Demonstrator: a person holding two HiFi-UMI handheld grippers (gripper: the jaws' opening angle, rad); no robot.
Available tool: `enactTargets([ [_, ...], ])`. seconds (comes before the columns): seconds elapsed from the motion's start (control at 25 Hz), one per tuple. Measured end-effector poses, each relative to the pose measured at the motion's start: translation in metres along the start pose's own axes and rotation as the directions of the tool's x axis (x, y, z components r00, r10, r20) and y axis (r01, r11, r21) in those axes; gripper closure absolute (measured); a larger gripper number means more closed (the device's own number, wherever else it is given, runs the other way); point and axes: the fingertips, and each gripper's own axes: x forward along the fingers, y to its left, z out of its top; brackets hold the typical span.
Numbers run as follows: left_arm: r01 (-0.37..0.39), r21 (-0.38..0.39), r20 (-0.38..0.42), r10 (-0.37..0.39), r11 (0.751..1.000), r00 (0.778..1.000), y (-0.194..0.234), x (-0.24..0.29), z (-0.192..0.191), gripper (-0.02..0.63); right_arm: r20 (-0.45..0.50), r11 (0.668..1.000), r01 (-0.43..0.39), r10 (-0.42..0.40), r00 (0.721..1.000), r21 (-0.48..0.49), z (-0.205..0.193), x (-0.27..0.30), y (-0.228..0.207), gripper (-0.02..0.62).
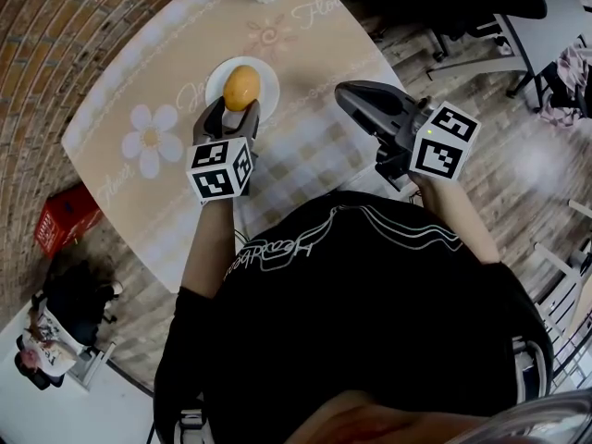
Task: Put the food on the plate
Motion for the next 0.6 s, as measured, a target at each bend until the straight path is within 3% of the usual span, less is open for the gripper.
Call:
enactTargets([
  [0.4,0.001,-0.016,-0.004,-0.001,1.0,1.0,0.0032,0.0037,-0.0052,0.341,-0.012,1.0,-0.008,0.008,1.0,0.001,-0.0029,0.0018,0.001,0.598],
  [0.6,0.007,-0.002,0.015,-0.007,1.0,1.0,-0.0019,-0.0009,-0.0053,0.291,-0.019,1.0,-0.01,0.01,1.0,-0.014,-0.0047,-0.0027,0.0061,0.598],
])
